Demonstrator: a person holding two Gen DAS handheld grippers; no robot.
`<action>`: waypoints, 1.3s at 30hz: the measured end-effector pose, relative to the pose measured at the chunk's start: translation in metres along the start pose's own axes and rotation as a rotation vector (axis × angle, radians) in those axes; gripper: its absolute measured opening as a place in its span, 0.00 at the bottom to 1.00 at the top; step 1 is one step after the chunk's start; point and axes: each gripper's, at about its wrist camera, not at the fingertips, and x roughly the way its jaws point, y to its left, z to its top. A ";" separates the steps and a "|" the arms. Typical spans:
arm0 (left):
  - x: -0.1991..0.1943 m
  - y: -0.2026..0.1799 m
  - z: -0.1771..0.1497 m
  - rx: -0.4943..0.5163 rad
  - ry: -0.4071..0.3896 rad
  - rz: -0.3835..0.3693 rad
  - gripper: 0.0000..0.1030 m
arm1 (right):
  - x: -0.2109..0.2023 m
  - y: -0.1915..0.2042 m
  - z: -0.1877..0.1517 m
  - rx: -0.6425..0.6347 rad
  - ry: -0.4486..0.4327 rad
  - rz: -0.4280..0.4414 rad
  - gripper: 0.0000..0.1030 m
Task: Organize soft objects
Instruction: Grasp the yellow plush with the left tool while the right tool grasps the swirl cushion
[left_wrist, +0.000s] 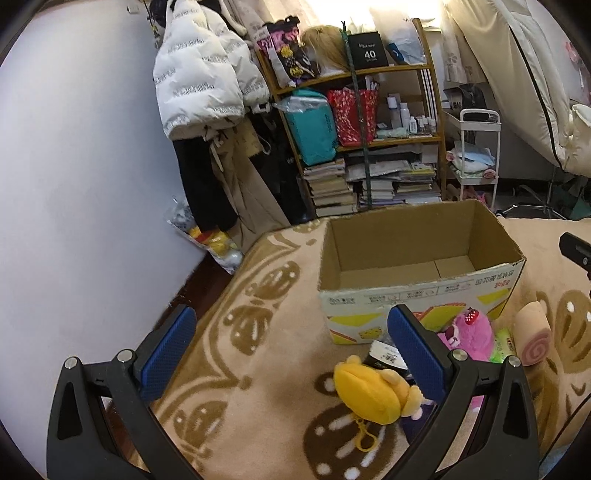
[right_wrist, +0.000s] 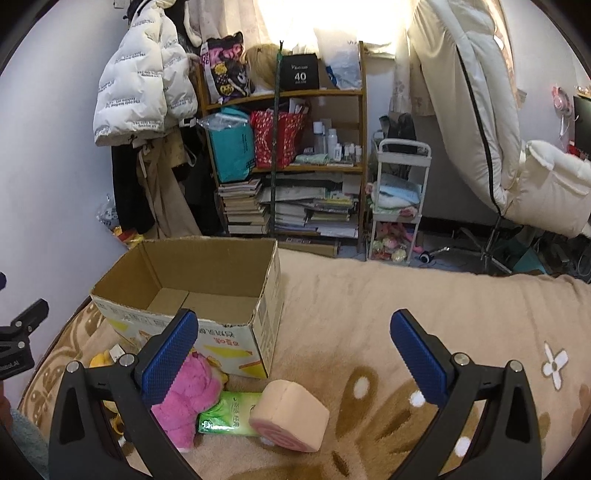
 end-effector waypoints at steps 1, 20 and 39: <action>0.003 -0.001 -0.001 -0.003 0.008 -0.007 0.99 | 0.004 0.000 -0.001 0.006 0.014 0.003 1.00; 0.052 -0.027 -0.031 0.039 0.193 -0.086 0.99 | 0.051 -0.007 -0.032 0.104 0.237 0.065 1.00; 0.080 -0.032 -0.061 -0.046 0.348 -0.198 0.90 | 0.086 0.014 -0.067 -0.065 0.491 0.038 0.65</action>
